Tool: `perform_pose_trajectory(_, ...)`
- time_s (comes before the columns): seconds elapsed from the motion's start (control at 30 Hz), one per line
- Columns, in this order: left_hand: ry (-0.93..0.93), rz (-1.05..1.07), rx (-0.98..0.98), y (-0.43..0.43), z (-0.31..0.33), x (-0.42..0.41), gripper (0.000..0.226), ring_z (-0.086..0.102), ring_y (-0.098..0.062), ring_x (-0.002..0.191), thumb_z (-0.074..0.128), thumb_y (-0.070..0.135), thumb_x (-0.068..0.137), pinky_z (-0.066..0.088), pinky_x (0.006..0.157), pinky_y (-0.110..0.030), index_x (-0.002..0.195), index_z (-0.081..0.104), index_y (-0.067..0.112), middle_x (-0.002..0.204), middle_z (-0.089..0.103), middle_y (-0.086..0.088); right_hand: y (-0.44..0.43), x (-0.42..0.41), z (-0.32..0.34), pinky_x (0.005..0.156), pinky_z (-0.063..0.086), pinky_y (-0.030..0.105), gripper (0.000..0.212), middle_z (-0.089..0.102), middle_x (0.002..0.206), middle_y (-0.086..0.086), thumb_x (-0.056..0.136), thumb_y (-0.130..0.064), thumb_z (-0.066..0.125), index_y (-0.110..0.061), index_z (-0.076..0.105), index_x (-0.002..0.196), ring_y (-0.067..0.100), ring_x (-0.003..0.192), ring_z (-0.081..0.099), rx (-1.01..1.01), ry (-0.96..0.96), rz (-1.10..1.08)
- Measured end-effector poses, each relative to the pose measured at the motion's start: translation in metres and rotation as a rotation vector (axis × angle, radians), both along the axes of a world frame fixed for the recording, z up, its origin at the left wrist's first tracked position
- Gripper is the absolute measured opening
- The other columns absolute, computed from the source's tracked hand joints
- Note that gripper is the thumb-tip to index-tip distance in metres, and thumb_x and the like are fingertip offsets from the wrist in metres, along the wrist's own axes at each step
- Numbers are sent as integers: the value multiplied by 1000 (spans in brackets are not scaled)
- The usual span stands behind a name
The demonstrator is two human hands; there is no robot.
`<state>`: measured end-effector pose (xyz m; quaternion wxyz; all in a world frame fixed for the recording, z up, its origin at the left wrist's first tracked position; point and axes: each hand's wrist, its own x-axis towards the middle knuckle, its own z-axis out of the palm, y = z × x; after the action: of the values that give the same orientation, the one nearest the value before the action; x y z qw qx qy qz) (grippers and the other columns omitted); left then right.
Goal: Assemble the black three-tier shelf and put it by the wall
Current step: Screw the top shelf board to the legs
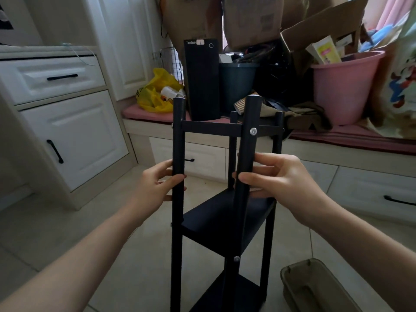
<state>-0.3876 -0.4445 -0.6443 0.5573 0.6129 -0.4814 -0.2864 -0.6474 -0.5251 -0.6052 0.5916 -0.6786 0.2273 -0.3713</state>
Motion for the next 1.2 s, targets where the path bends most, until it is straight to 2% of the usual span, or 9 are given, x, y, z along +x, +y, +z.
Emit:
perform_pose_trajectory(0.17,-44,85,42,-12,-7,-1,38,75,-18,84,62,17,99,63,73,-33,135,58,31,110,69,-6,-5,6,3,71,61,31,32,77,96,3,85,-5,72,-20,69,112,20,90,75,8,16,2)
perform_pose_trajectory(0.27,-444,305,52,-13,-8,-4,38,70,-11,75,63,31,98,60,75,-42,136,58,32,108,68,6,-8,9,2,73,62,32,33,77,97,2,87,-6,71,-23,67,114,20,90,75,39,16,28)
perform_pose_trajectory(0.4,-822,477,-105,-5,-4,-28,49,59,-6,71,68,24,93,50,61,-32,138,49,28,111,56,13,-10,12,1,76,62,37,33,77,97,1,87,-8,72,-28,67,112,19,90,75,29,27,55)
perform_pose_trajectory(0.47,-763,327,-157,-4,-2,-44,34,59,-7,72,68,19,92,50,65,-27,123,58,28,102,60,14,-12,13,0,76,62,39,32,77,97,0,86,-11,74,-31,68,111,18,90,75,-8,37,21)
perform_pose_trajectory(0.53,-596,26,-6,-5,2,-57,17,65,-2,83,65,23,94,52,73,-21,108,64,34,94,67,15,-16,12,-1,76,62,39,31,77,97,1,85,-12,75,-30,70,110,18,90,74,-21,34,-12)
perform_pose_trajectory(0.63,-280,-302,207,-7,5,-70,20,69,-1,101,58,19,100,54,90,-20,113,67,30,105,75,11,-24,9,0,71,62,33,27,77,97,3,85,-10,74,-23,71,109,17,90,74,-5,16,-33)
perform_pose_trajectory(0.73,40,-334,240,-12,6,-76,19,73,-13,102,58,13,100,58,90,-25,116,67,18,107,77,2,-30,8,2,66,60,28,26,77,95,2,86,-8,73,-20,71,109,16,88,75,18,1,-35)
perform_pose_trajectory(0.97,-72,-272,147,-18,-10,-99,20,75,-18,92,71,20,93,61,86,-45,110,60,25,98,76,0,-35,15,0,64,59,25,22,77,91,-2,85,-10,75,-21,71,103,13,84,75,4,-2,-73)
perform_pose_trajectory(1.2,-102,-300,125,-28,-12,-100,23,73,-15,91,64,21,98,62,83,-46,115,55,33,92,73,6,-48,7,-9,72,61,31,19,77,97,1,97,-28,62,-15,71,108,16,91,74,36,78,-97)
